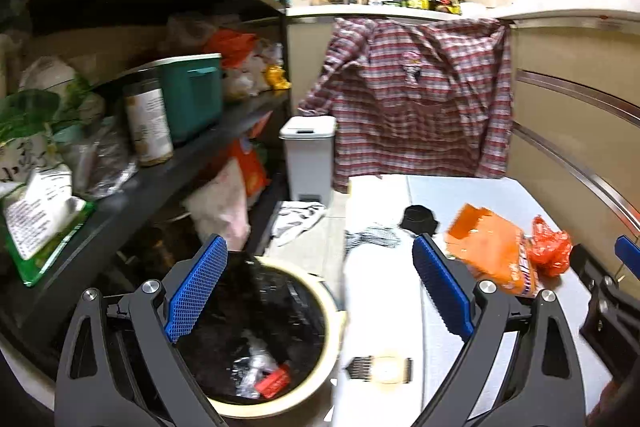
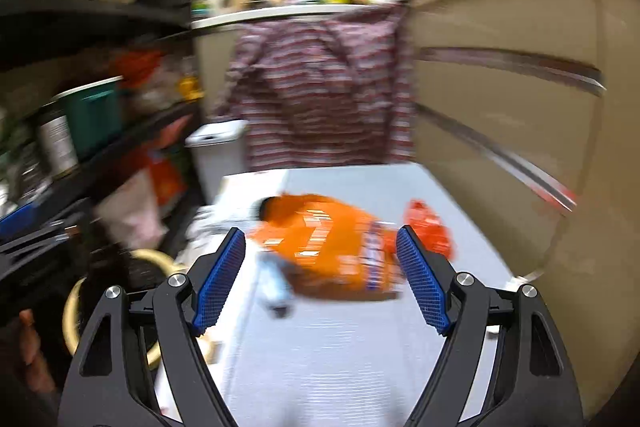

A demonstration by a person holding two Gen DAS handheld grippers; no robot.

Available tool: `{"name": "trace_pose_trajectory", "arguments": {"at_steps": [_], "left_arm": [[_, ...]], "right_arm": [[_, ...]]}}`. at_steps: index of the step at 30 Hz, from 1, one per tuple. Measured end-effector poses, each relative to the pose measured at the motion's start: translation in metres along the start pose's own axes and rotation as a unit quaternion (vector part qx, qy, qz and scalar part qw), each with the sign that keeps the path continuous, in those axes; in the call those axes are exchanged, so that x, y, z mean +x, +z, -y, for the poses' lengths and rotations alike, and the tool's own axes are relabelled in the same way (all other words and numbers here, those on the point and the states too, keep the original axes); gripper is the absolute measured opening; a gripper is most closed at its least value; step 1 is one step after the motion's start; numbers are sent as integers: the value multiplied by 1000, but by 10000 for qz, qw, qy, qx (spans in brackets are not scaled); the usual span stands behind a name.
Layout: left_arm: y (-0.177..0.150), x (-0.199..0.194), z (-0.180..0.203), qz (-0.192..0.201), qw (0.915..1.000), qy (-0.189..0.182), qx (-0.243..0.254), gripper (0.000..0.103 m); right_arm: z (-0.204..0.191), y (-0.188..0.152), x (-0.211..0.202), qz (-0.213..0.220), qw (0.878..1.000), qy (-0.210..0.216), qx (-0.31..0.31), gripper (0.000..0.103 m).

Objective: Collect trash
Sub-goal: 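Grasp the crumpled white paper with the right gripper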

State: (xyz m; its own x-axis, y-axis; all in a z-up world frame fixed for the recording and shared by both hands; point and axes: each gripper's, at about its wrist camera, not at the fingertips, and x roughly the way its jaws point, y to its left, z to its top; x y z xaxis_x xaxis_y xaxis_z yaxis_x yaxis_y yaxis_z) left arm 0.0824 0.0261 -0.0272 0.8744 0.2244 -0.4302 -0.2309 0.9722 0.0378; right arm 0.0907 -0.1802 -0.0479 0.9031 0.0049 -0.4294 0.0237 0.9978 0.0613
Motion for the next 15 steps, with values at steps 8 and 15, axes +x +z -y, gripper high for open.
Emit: {"name": "trace_pose_trajectory", "arguments": {"at_steps": [8,15], "left_arm": [[-6,10,38,-82,9997,-247,34,91],[-10,23,56,-125,9993,-361,2,91]], "right_arm": [[86,-16,39,-115,9880,-1396,657,77],[141,-30,69,-341,9711,-2090,1100,77]]}}
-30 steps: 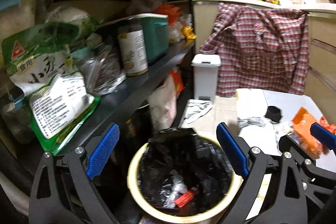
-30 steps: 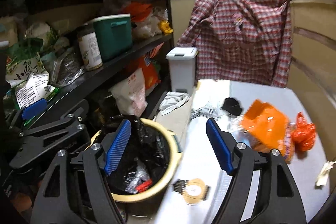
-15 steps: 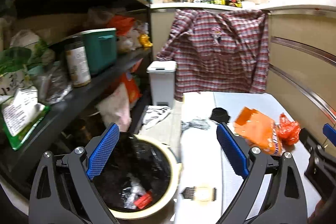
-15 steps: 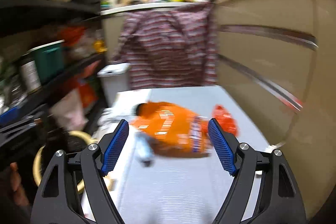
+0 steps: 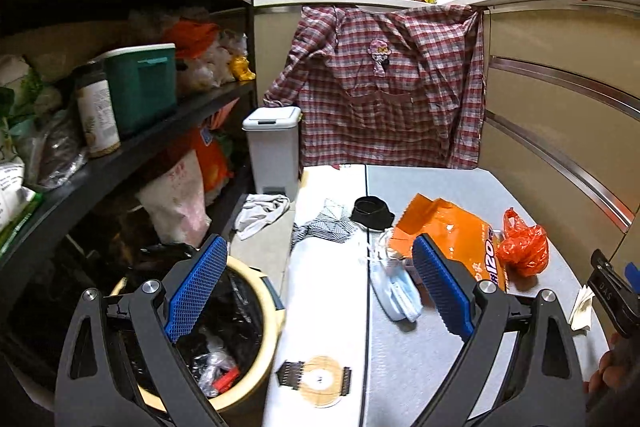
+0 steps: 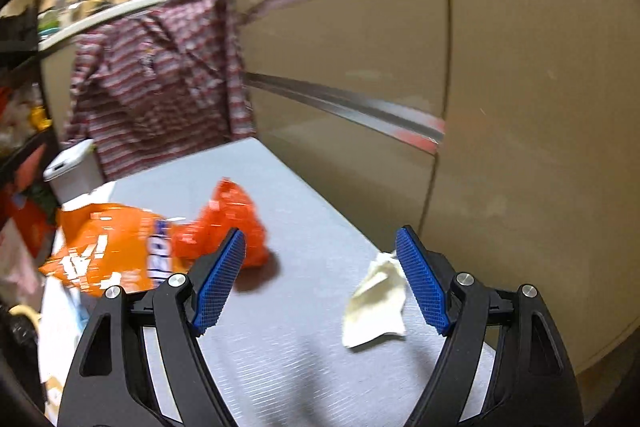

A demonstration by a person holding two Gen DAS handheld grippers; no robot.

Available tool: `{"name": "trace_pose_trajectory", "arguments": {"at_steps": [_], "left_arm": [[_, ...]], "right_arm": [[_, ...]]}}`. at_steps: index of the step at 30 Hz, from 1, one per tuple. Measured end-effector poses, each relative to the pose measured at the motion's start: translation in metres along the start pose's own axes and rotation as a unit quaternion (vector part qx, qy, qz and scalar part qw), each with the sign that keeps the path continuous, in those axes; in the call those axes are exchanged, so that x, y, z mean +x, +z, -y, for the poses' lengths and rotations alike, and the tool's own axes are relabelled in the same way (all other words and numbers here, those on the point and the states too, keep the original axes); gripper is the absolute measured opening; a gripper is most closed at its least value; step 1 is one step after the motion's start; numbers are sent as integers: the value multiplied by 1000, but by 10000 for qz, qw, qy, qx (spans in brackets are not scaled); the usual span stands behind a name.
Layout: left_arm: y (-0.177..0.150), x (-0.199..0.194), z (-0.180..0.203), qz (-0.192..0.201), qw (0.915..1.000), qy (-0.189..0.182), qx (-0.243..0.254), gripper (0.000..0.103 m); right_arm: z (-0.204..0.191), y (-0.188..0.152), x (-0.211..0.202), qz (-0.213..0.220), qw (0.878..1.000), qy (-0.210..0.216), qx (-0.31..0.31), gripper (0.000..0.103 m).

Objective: Collect trash
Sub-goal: 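Grasp the crumpled white paper with the right gripper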

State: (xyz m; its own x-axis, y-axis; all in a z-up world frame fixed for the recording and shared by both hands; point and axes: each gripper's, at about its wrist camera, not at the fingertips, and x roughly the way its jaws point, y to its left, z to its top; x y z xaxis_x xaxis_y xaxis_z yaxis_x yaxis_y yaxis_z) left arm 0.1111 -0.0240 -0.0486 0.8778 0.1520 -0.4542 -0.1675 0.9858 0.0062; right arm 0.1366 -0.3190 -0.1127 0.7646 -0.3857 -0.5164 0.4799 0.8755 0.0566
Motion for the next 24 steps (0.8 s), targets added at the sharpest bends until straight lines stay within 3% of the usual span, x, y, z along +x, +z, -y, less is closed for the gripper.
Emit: {"name": "trace_pose_trajectory", "arguments": {"at_steps": [6,17,23,24], "left_arm": [[-2,9,10,-62,10000,-22,5,91],[-1,16,4,-129,9999,56,-84,91],[0,17,3,-96,9999,70,-56,91],[0,18,2,-99,9999,62,-73,91]], "right_arm": [[13,-3,38,-369,9989,-291,65,77],[11,-14,72,-558,9973,-486,-17,74],[21,-18,86,-939,9942,-500,171,50],[22,-19,88,-1010,9935,-476,203,35]]}}
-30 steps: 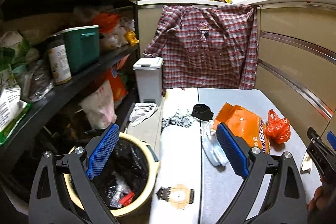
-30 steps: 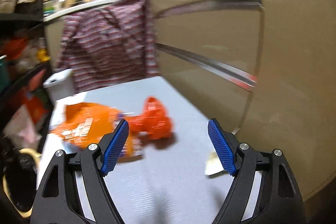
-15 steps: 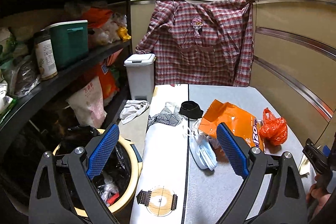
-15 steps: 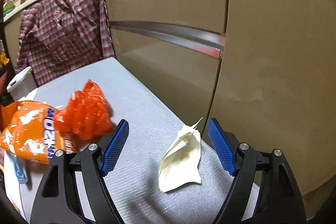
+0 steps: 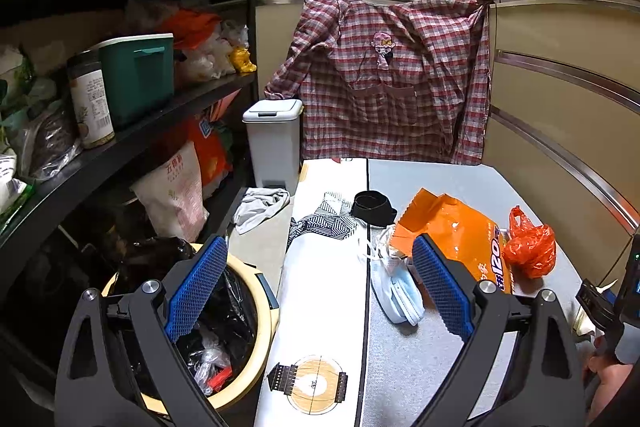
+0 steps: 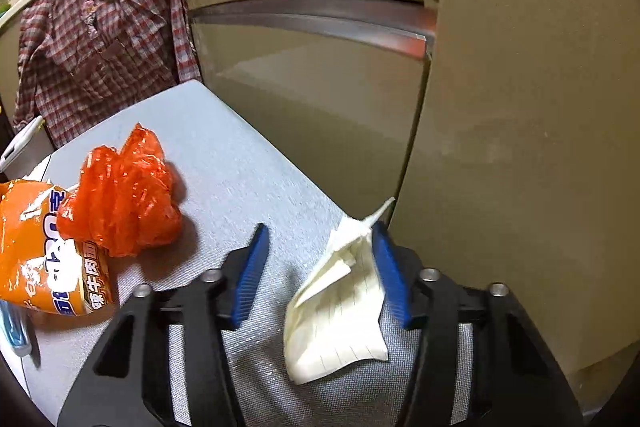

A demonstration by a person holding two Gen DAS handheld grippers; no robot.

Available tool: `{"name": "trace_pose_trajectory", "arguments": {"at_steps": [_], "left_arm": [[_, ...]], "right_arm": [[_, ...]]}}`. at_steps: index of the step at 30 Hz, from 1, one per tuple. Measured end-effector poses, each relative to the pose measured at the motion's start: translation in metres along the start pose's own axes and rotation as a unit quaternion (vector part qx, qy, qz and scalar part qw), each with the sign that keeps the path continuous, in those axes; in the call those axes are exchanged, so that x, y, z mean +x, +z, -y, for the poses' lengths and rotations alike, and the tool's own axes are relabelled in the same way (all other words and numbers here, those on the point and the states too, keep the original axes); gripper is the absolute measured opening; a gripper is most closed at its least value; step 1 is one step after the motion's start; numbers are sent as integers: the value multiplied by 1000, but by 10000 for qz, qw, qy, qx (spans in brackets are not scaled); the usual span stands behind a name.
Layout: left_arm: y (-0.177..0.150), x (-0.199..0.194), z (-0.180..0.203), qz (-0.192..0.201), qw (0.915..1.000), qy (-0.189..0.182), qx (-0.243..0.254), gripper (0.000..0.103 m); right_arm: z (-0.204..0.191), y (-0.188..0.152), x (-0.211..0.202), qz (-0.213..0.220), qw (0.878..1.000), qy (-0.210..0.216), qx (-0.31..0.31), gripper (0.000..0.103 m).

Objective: Collect trash
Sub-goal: 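Grasp the crumpled white paper with the right gripper, then grasp the orange snack bag with the left gripper while the right gripper holds the paper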

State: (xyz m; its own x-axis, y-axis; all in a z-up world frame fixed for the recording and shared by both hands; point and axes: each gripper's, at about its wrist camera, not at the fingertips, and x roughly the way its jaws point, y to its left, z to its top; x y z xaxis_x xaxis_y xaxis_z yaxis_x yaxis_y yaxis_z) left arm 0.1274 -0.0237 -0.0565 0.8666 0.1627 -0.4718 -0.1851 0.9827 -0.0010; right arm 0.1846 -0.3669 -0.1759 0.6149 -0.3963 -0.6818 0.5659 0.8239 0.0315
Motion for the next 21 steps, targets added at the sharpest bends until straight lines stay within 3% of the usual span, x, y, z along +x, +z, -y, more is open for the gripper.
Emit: {"name": "trace_pose_trajectory", "arguments": {"at_steps": [1,3,12,17,21], "left_arm": [[0,0,0,-15,10000,-1,-3,91],[0,-1,0,-11,10000,-3,-6,91],[-2,1,1,104,9999,-77,-72,91],[-8,13,17,58,9984,-567,-50,91],[-14,41,38,-261,9940,-1065,-44,91]], "right_arm": [[0,-1,2,-49,10000,24,-26,13],[-1,-1,1,-37,9999,-4,-108,3],[8,8,-30,425,9990,92,51,3],[16,11,-39,433,9985,196,276,3],[17,13,-47,521,9980,248,276,3]]}}
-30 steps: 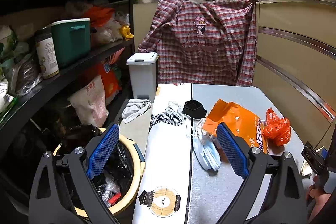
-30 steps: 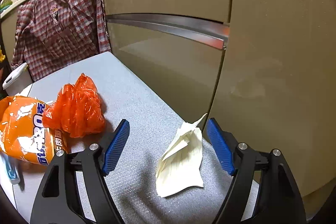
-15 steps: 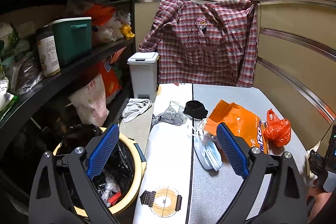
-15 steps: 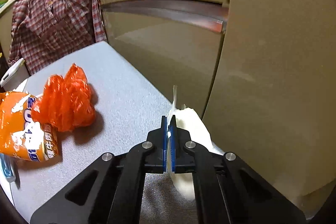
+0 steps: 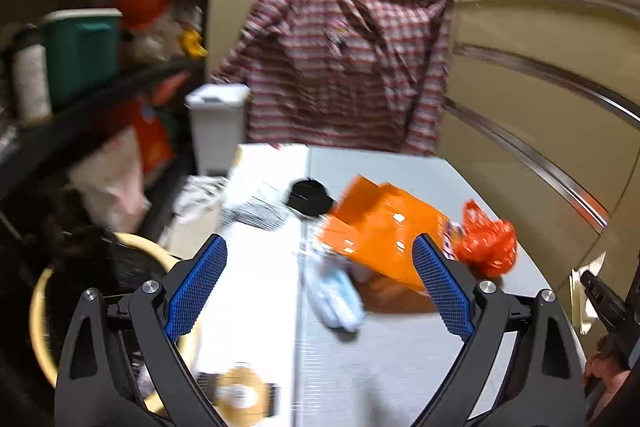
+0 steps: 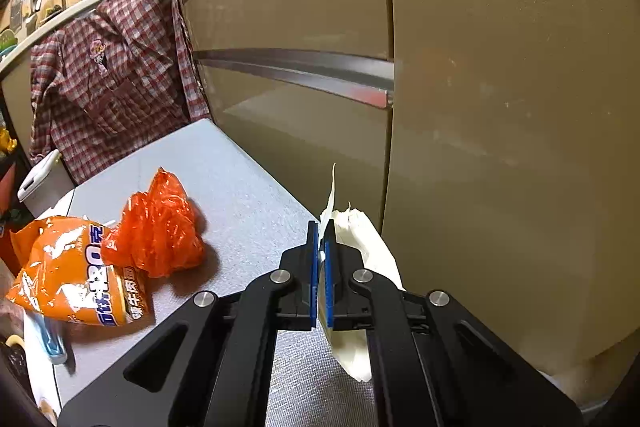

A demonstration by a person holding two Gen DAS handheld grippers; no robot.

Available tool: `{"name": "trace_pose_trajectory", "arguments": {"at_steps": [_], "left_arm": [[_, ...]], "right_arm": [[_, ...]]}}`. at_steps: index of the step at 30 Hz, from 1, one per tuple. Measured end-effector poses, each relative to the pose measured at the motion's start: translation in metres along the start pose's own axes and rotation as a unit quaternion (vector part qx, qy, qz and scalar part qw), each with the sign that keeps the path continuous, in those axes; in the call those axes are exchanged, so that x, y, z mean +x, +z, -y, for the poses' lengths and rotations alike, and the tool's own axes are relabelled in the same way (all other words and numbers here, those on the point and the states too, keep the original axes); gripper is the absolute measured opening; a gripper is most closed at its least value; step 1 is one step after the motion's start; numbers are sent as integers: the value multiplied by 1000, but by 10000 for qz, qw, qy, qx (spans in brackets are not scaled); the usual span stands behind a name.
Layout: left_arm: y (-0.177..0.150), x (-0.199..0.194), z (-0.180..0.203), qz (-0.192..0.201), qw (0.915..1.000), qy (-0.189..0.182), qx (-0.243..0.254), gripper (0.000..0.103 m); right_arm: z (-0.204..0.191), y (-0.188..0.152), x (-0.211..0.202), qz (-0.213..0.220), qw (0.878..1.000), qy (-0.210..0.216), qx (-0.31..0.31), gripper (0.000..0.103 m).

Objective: Collect trash
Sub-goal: 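Grasp the orange snack bag with the left gripper while the right gripper holds the paper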

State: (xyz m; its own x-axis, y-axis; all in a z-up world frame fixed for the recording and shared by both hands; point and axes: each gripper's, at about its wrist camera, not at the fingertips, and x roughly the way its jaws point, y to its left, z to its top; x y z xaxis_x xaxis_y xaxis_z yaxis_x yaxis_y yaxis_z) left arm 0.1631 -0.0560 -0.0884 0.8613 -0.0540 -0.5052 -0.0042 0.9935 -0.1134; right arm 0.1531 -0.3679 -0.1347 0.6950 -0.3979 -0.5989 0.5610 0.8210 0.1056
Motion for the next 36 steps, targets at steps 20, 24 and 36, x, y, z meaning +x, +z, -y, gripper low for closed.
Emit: {"name": "trace_pose_trajectory", "arguments": {"at_steps": [20,24,36], "left_arm": [[3,105,2,-1035,9906,-823,-343,45],[6,97,3,-874,9918,-917,-178,3],[28,41,-9,-330,9966,-754,36,1]], "right_arm": [[-6,5,-18,324,9993,135,-143,3],[-9,5,-18,330,9992,154,-147,3],[-11,6,-47,584,9977,278,-200,3]]}}
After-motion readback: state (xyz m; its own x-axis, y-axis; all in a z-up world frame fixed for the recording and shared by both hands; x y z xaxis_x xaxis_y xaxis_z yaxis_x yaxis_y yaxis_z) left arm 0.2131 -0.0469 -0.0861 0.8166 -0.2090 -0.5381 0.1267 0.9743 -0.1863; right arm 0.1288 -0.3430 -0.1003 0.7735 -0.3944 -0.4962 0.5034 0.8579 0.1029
